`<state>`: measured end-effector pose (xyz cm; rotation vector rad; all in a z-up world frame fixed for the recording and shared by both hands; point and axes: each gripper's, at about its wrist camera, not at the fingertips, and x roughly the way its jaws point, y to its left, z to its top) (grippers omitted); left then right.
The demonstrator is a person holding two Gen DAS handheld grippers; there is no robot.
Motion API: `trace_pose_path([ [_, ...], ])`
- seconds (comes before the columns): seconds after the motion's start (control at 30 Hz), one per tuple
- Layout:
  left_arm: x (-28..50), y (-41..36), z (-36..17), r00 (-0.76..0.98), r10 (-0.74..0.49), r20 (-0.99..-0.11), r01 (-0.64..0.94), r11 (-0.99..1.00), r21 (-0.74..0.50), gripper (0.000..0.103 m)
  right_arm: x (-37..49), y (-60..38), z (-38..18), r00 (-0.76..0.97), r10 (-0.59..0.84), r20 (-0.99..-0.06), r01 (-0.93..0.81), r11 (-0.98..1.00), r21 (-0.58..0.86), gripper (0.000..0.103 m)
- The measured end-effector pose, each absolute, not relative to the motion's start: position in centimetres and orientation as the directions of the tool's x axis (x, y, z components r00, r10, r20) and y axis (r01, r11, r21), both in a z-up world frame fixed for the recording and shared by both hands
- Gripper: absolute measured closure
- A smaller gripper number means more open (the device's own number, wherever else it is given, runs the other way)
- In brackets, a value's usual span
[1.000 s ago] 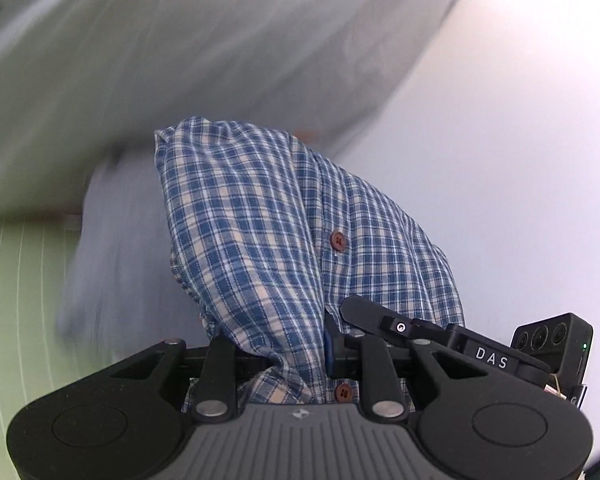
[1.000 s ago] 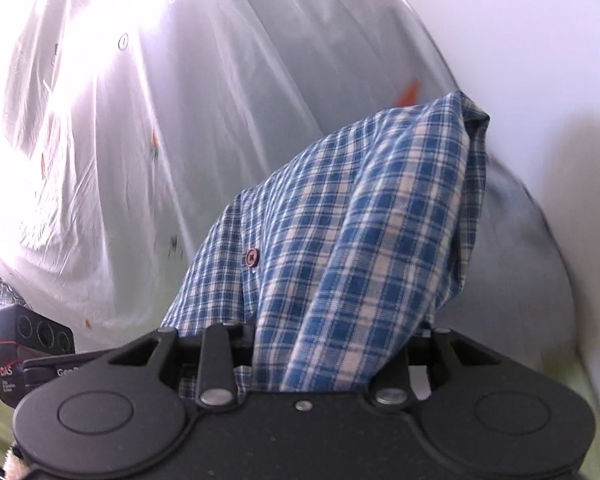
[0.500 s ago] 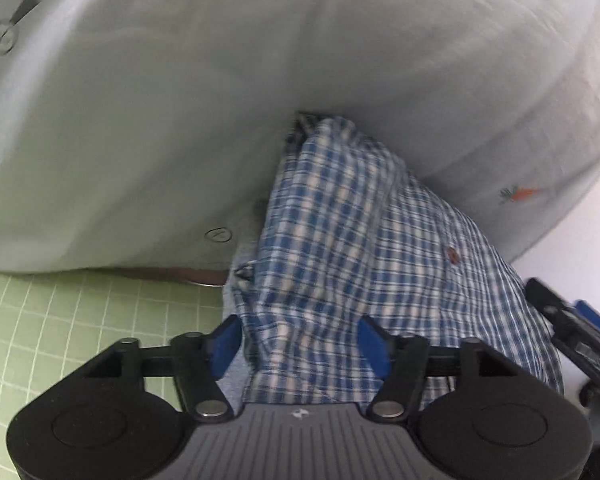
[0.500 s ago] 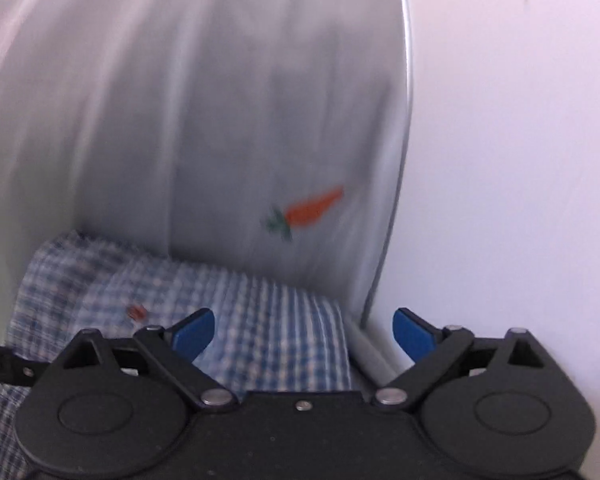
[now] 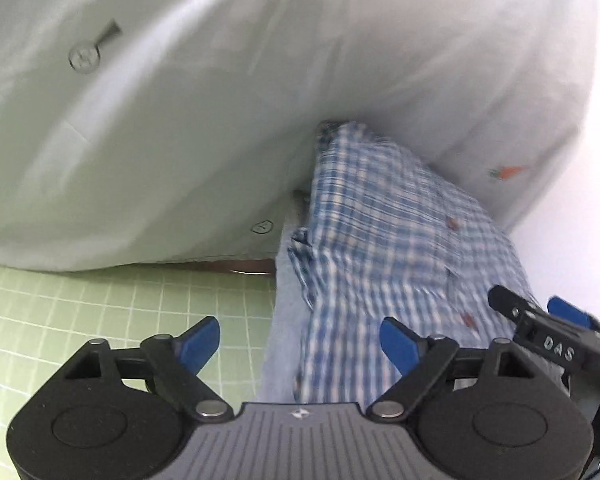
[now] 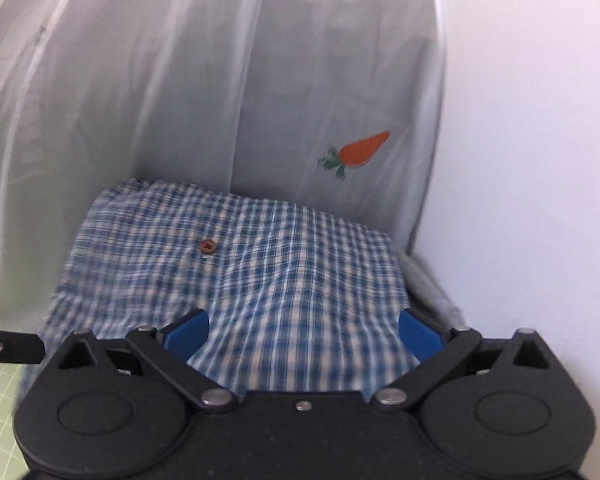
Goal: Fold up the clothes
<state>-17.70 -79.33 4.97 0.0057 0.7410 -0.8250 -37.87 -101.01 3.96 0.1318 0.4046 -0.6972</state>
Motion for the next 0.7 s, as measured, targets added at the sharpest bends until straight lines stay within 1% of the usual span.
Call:
trace_pose_path([
  [0.07, -19.5, -77.4, 5.7, 0.440, -0.685, -0.580, 0.693, 0.670, -0.266, 0.003, -39.7, -98.9, 4.6, 0.681, -0.614, -0.399, 0.664, 0.748, -0.017, 0.001],
  [0.17, -22.2, -75.1, 6.3, 0.428, -0.707, -0.563, 0.725, 0.640, -0.253, 0.000, -42.4, -95.9, 5.0, 0.669, -0.618, -0.412, 0.678, 0.735, -0.002, 0.001],
  [0.27, -25.3, -73.4, 6.4, 0.432, -0.707, -0.560, 0.749, 0.627, -0.214, 0.000, -45.2, -93.0, 4.9, 0.663, -0.610, -0.435, 0.684, 0.730, 0.019, 0.001],
  [0.43, -29.0, -70.1, 5.8, 0.405, -0.706, -0.581, 0.771, 0.606, -0.199, 0.000, -51.3, -87.0, 4.8, 0.649, -0.598, -0.470, 0.697, 0.714, 0.055, 0.001],
  [0.57, -31.1, -67.5, 5.2, 0.366, -0.703, -0.610, 0.787, 0.584, -0.201, 0.000, -54.1, -83.5, 4.3, 0.618, -0.598, -0.511, 0.719, 0.692, 0.059, 0.001],
  [0.7, -32.8, -65.4, 4.7, 0.344, -0.694, -0.632, 0.809, 0.561, -0.176, 0.000, -56.8, -80.3, 3.2, 0.592, -0.592, -0.547, 0.737, 0.672, 0.072, 0.001],
])
